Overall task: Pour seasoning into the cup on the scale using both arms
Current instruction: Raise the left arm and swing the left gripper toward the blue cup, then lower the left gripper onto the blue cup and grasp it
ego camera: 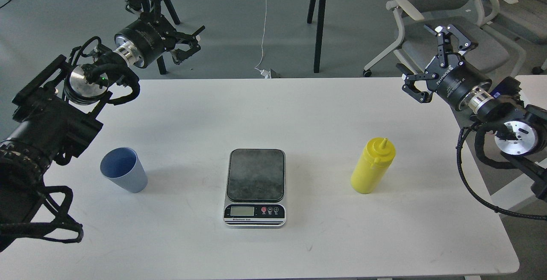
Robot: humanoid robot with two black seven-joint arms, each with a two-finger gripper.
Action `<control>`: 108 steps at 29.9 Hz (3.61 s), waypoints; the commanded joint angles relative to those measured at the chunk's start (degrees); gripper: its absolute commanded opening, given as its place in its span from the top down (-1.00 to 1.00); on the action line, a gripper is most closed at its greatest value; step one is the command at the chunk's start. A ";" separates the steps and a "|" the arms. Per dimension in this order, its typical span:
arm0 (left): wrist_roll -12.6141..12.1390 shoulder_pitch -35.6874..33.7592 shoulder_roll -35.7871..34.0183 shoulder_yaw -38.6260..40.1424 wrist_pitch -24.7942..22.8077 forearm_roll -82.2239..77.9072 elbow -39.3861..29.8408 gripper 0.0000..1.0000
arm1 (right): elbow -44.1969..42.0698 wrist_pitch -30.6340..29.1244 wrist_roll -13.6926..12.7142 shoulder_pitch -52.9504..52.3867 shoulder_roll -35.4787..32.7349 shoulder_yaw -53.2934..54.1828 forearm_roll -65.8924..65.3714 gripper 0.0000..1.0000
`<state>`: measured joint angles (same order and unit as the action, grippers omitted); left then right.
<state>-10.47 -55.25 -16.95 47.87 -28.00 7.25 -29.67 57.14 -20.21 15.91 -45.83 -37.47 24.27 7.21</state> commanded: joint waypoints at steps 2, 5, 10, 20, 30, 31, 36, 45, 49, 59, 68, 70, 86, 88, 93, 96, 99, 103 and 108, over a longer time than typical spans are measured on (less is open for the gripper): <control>3.86 -0.47 -4.12 -0.41 0.00 -8.18 0.05 -1.00 | 0.25 0.00 -0.18 -0.66 0.38 0.07 0.00 -0.98; 9.39 -1.61 -9.14 -0.41 0.00 -21.18 -0.04 -1.00 | 0.25 0.00 -0.26 -1.54 0.30 -0.10 -0.09 -0.98; 23.62 -2.93 -12.48 -1.46 0.00 -47.71 -1.18 -1.00 | 0.25 0.00 -0.26 -2.33 0.38 -0.45 -0.09 -0.98; 38.47 -3.89 -27.77 -17.60 0.00 -88.15 -25.42 -1.00 | 0.17 0.00 -0.26 -2.34 -0.14 -0.54 -0.09 -0.98; 38.47 -9.79 -30.94 -22.91 0.00 -82.55 -28.00 -1.00 | -0.01 0.00 -0.26 -2.16 -0.14 -0.63 -0.09 -0.98; 38.47 -9.79 -31.03 -23.17 0.00 -77.87 -26.86 -1.00 | 0.08 0.00 -0.26 -2.25 -0.14 -0.63 -0.09 -0.98; 38.47 -9.70 -31.03 -23.35 0.00 -70.53 -24.21 -1.00 | 0.08 0.08 -0.26 -2.25 0.03 -0.63 -0.09 -0.98; 38.47 -9.79 -30.77 -23.09 0.00 -72.64 -21.40 -0.99 | -0.01 0.08 -0.26 -2.16 0.12 -0.54 -0.09 -0.98; 38.47 -9.61 -30.51 -22.73 0.00 -70.54 -21.66 -1.00 | -0.01 0.08 -0.26 -2.16 0.30 -0.54 -0.09 -0.98; 38.47 -9.52 -31.56 -23.08 0.00 -63.06 -21.84 -1.00 | -0.01 0.08 -0.26 -1.98 0.47 -0.54 -0.09 -0.98; 38.47 -8.65 -31.74 -24.14 0.00 -91.66 -26.40 -1.00 | 0.08 0.08 -0.26 -1.90 0.47 -0.54 -0.09 -0.98; 38.47 -7.16 -31.56 -25.80 0.00 -100.38 -26.85 -1.00 | 0.08 0.08 -0.26 -1.90 0.47 -0.54 -0.09 -0.98; 38.47 -6.27 -35.78 -44.78 21.13 -131.35 -28.96 -1.00 | 0.08 0.08 -0.18 -1.54 0.47 -0.72 -0.09 -0.98; 38.47 -6.27 -36.92 -47.07 22.46 -131.44 -29.04 -0.99 | 0.08 0.08 -0.18 -1.54 0.56 -0.72 -0.09 -0.98; 38.47 -6.10 -37.54 -49.89 25.54 -131.35 -29.05 -0.97 | -0.01 0.17 -0.18 -1.46 0.56 -0.81 -0.09 -0.98; 38.47 -5.92 -37.54 -51.12 25.63 -131.35 -29.05 -0.96 | -0.19 0.26 -0.18 -1.11 0.56 -0.81 -0.09 -0.98; 38.47 -5.74 -37.63 -51.91 25.63 -131.35 -29.05 -0.96 | -0.19 0.35 -0.18 -1.02 0.56 -0.81 -0.09 -0.98; 38.47 -5.74 -37.54 -53.93 25.63 -131.35 -29.83 -0.96 | -0.19 0.35 -0.09 -0.76 0.56 -0.81 -0.17 -0.98; 38.47 -5.57 -37.45 -56.39 25.63 -131.35 -30.54 -0.96 | -0.19 0.35 -0.09 -0.75 0.56 -0.81 -0.17 -0.98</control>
<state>28.00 -60.90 -54.54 -7.35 -2.37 -124.10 -60.01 56.95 -19.86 15.82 -46.60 -36.91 23.46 7.04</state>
